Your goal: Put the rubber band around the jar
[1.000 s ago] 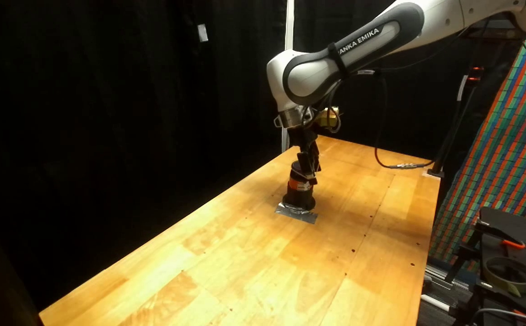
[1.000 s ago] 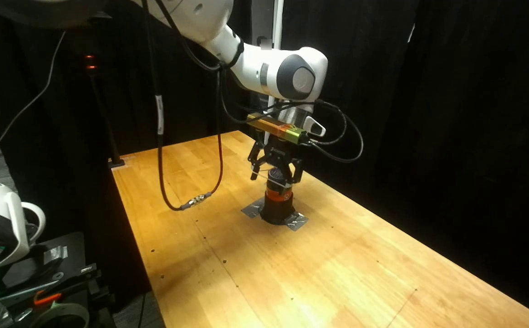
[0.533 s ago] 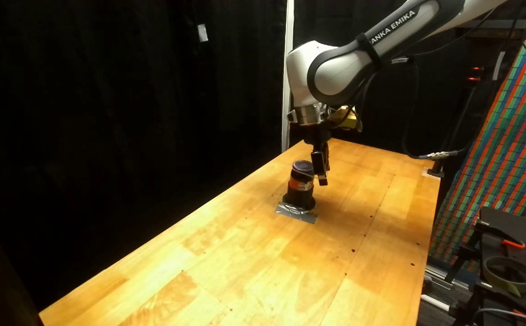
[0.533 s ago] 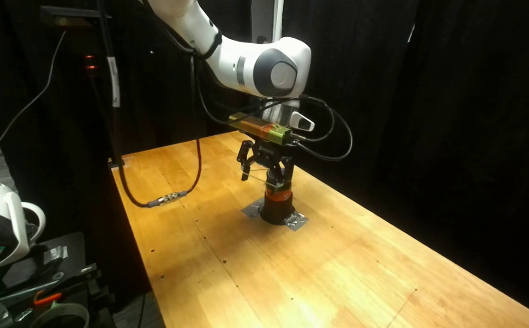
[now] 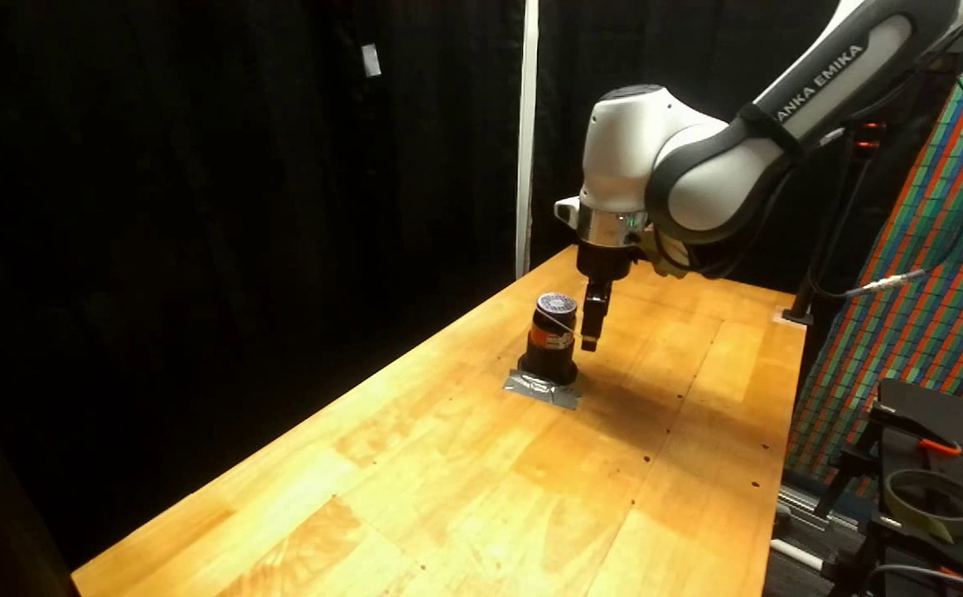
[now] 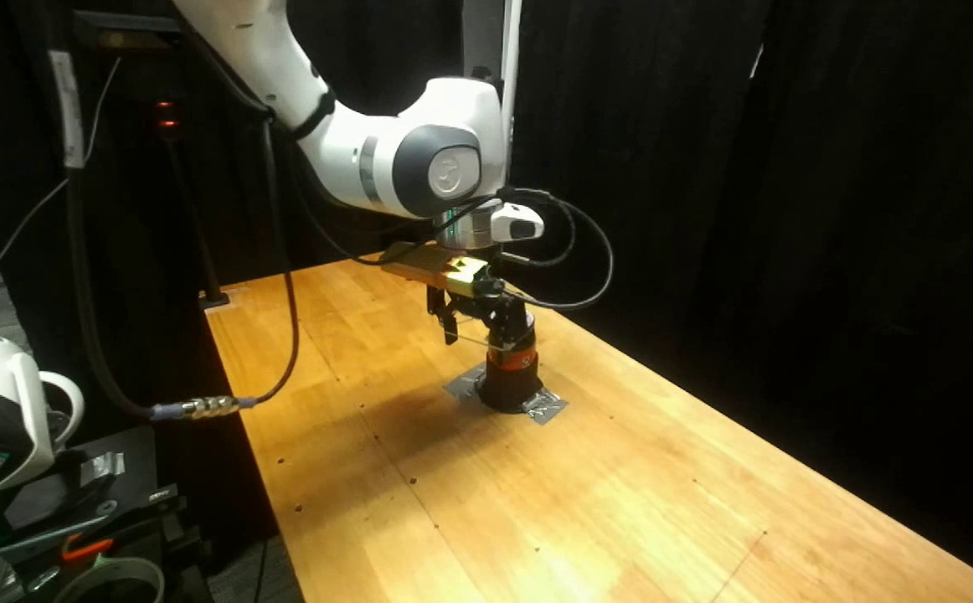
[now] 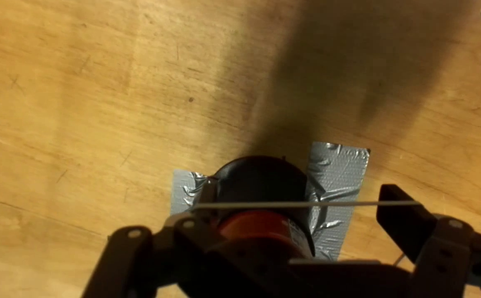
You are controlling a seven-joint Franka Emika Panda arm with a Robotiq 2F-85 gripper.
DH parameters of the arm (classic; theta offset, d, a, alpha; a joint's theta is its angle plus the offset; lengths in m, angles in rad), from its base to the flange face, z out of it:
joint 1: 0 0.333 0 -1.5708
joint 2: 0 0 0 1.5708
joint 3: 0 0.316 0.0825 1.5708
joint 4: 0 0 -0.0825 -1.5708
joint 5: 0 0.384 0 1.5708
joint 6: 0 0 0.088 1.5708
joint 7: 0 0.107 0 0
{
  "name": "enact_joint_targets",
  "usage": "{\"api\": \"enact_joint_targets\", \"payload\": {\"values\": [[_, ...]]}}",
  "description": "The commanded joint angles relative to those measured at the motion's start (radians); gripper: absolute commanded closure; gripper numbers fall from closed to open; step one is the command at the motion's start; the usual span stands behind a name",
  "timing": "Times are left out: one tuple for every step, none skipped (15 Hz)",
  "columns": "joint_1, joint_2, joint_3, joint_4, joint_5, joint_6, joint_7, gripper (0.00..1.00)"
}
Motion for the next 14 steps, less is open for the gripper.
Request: {"api": "enact_joint_targets", "payload": {"values": [[0.073,-0.129,-0.075,-0.248,-0.17,0.267,0.185,0.0],[0.102,-0.15,-0.113,-0.301,-0.243,0.338,0.251,0.0],[0.143,-0.168,-0.168,-0.354,-0.336,0.421,0.338,0.0],[0.188,-0.175,-0.232,-0.377,-0.431,0.478,0.424,0.0],[0.258,-0.179,-0.328,-0.391,-0.52,0.537,0.505,0.0],[0.311,-0.182,-0.408,-0.387,-0.612,0.572,0.589,0.0],[0.367,-0.176,-0.489,-0.371,-0.706,0.611,0.676,0.0],[0.421,-0.171,-0.57,-0.356,-0.795,0.643,0.756,0.09],[0.479,-0.155,-0.65,-0.332,-0.874,0.679,0.837,0.26],[0.528,-0.145,-0.715,-0.315,-0.948,0.705,0.918,0.34],[0.566,-0.13,-0.764,-0.301,-0.993,0.732,0.975,0.42],[0.602,-0.121,-0.807,-0.293,-1.029,0.751,1.024,0.49],[0.628,-0.109,-0.839,-0.289,-1.051,0.774,1.061,0.58],[0.661,-0.101,-0.873,-0.285,-1.068,0.788,1.094,0.65]]}}
